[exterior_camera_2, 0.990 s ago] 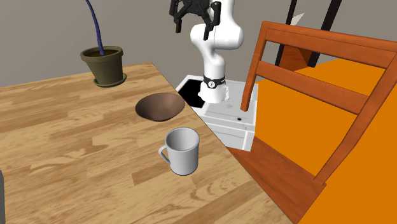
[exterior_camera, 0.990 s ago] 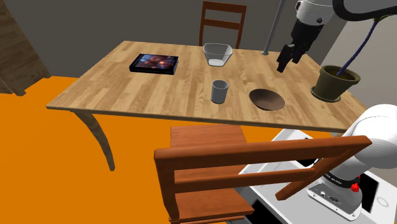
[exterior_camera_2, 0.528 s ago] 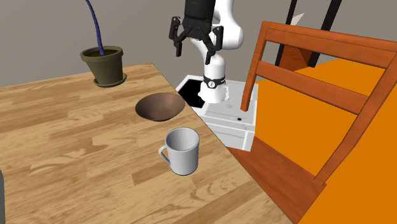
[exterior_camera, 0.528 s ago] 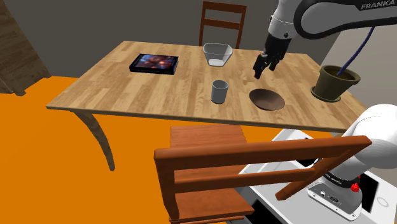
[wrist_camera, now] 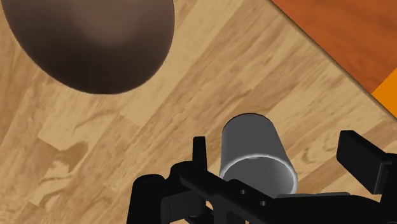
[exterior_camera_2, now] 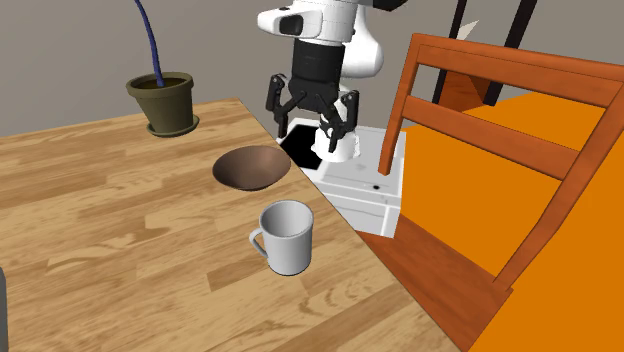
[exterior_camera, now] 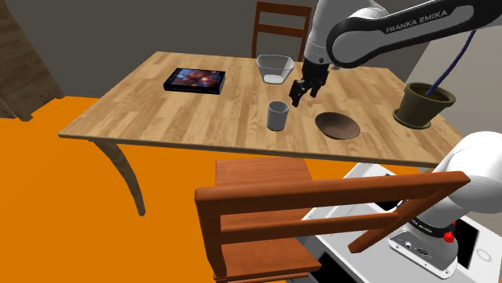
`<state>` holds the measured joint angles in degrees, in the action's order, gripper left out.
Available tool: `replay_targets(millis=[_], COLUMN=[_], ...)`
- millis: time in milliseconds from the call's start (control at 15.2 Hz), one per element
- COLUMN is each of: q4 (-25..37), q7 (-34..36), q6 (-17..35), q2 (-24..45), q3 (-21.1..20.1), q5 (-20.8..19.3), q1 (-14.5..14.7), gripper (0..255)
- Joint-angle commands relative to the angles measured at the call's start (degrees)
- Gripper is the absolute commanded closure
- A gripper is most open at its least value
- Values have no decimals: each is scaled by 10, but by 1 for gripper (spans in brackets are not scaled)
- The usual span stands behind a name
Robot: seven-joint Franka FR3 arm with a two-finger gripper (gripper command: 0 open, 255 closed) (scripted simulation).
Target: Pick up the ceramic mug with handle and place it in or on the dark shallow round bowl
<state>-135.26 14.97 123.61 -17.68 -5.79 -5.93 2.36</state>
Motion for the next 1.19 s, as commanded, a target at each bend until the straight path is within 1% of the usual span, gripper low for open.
replay_targets(millis=[0, 264, 528, 990, 1122], q4=[22, 72, 133, 122, 122], q7=[4, 19, 33, 42, 42], q6=[27, 70, 100, 147, 151], q2=[45, 133, 219, 256, 259], q3=[-2, -10, -16, -12, -12], q5=[-3, -10, -21, -33, -35], q1=[-1, 1, 6, 5, 5], gripper=[0, 0, 0, 0, 0])
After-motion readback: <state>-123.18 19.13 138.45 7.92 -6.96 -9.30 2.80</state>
